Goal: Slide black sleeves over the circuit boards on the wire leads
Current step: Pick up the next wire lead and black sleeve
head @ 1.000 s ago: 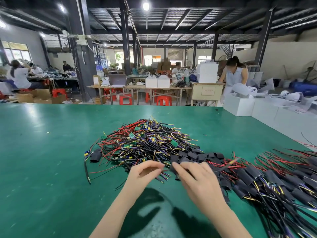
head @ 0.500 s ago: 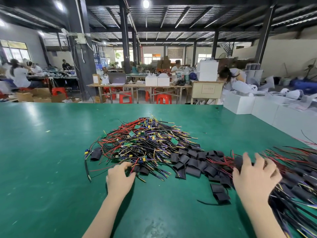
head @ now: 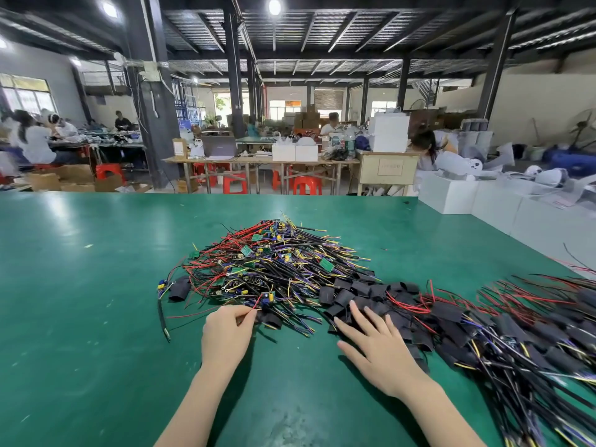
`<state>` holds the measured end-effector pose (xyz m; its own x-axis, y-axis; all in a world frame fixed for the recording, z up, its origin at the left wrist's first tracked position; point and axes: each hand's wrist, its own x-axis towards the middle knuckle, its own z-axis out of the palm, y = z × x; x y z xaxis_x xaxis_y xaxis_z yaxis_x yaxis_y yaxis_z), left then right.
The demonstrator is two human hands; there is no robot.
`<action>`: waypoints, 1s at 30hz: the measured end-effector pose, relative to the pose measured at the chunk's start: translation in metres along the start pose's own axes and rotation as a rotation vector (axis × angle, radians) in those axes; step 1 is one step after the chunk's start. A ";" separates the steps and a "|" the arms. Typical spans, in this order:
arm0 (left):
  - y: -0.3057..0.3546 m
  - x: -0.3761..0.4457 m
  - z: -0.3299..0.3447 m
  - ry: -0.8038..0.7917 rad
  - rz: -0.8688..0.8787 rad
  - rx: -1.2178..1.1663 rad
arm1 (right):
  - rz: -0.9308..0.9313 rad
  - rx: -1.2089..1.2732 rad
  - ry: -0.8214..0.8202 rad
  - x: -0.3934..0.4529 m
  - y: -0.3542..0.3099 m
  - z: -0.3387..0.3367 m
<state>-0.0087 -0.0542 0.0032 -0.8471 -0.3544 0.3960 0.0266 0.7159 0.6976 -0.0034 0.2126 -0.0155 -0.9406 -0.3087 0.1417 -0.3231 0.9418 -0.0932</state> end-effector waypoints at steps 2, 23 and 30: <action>0.006 -0.001 -0.002 -0.032 0.041 -0.015 | 0.026 -0.005 -0.009 0.000 0.000 0.000; 0.009 -0.008 0.004 -0.273 0.416 0.402 | 0.157 0.125 0.217 -0.001 0.002 -0.015; 0.017 -0.011 0.007 -0.293 0.424 0.616 | 0.149 0.160 0.222 -0.005 0.004 -0.017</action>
<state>-0.0025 -0.0343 0.0065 -0.9377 0.1329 0.3211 0.1518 0.9878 0.0345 0.0020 0.2199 -0.0002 -0.9386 -0.1160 0.3248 -0.2126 0.9361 -0.2800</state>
